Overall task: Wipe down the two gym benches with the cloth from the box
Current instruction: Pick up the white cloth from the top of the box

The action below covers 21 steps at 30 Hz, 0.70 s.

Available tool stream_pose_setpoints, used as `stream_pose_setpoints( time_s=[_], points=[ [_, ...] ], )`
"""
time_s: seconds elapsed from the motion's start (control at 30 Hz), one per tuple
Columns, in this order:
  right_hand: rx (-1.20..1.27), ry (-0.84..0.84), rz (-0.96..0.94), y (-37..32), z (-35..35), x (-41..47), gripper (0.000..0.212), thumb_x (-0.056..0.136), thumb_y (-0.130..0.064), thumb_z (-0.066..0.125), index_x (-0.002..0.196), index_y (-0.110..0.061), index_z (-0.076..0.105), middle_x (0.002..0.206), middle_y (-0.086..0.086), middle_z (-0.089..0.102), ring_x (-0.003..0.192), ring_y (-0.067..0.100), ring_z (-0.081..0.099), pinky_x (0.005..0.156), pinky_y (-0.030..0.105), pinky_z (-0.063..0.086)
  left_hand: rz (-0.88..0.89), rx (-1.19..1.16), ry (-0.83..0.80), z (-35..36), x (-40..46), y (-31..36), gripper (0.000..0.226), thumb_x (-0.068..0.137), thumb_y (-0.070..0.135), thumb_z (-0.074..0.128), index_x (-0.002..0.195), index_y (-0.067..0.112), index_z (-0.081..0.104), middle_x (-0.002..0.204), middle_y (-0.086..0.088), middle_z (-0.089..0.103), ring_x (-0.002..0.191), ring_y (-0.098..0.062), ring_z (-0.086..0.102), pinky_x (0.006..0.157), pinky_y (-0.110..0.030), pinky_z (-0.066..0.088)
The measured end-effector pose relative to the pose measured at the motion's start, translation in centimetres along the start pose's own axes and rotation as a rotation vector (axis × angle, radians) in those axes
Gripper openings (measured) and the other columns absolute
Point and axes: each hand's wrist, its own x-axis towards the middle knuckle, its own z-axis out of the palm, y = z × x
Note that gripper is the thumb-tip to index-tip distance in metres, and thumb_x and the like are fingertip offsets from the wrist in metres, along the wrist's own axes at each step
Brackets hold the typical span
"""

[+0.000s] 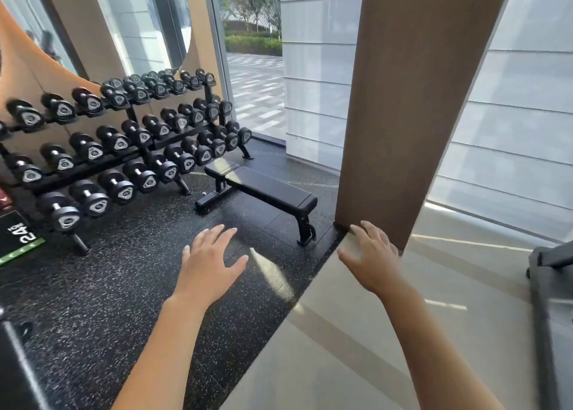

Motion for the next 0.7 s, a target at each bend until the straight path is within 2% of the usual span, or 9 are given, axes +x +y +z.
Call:
stream_pose_setpoints(
  time_s=[0.3,0.7],
  points=[
    [0.03,-0.076,-0.169,-6.7,3.0,3.8,0.073,0.097,-0.064,0.048,0.159,-0.027,0.035,0.168,-0.002,0.025,0.155,0.022,0.019,0.121,0.053,0.027,-0.149,-0.005,0.067,-1.4,-0.6,-5.5,0.07,0.097,0.066,0.051,0.159,0.036,0.039,0.168,0.009,0.033,0.158,-0.019,0.023,0.125,-0.061,0.027],
    [0.002,-0.151,-0.359,-23.4,11.6,9.1,0.069,0.098,-0.063,0.047,0.157,-0.026,0.04,0.166,0.001,0.03,0.154,0.025,0.024,0.123,0.056,0.024,-0.293,-0.079,0.173,-4.5,1.3,-20.3,0.065,0.097,0.058,0.059,0.157,0.036,0.044,0.167,0.009,0.036,0.157,-0.022,0.024,0.125,-0.06,0.025]
  ],
)
